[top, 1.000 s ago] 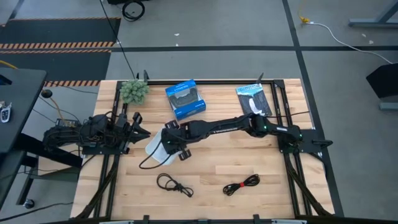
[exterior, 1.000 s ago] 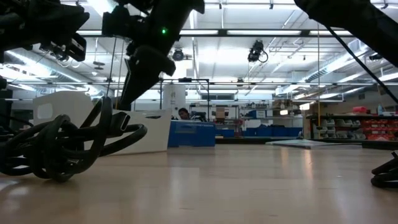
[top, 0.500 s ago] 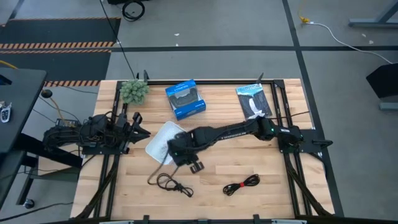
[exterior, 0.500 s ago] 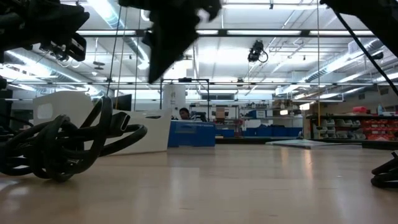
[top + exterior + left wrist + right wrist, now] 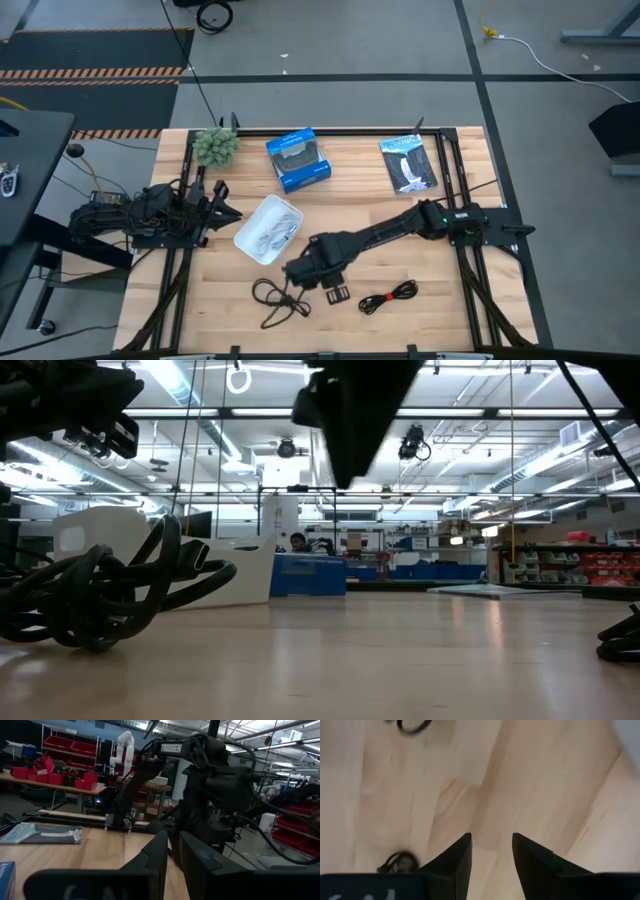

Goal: Pick and place USB-C Cables
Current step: Put the right black charger cable into the white bin

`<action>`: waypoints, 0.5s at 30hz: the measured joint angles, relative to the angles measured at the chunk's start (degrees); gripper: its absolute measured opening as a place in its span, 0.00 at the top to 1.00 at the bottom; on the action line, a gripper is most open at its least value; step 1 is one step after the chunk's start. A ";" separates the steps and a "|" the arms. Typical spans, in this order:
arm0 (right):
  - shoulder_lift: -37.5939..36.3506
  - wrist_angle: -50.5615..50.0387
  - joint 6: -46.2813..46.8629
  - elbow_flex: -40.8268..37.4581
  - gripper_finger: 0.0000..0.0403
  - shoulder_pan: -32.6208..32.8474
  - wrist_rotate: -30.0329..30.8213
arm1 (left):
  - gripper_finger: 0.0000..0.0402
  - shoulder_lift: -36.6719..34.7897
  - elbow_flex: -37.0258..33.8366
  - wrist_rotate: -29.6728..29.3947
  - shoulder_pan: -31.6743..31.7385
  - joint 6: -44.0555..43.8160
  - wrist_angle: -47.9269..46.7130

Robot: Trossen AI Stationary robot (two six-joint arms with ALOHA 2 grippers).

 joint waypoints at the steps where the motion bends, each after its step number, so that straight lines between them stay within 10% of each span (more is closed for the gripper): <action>1: 0.00 -1.17 0.97 0.00 0.64 0.46 0.04 | 0.86 0.00 0.00 0.00 -0.01 0.02 -0.04; 15: 0.00 -5.83 13.05 -0.52 0.64 7.28 0.57 | 0.86 0.00 0.00 0.00 -0.01 -0.01 -0.04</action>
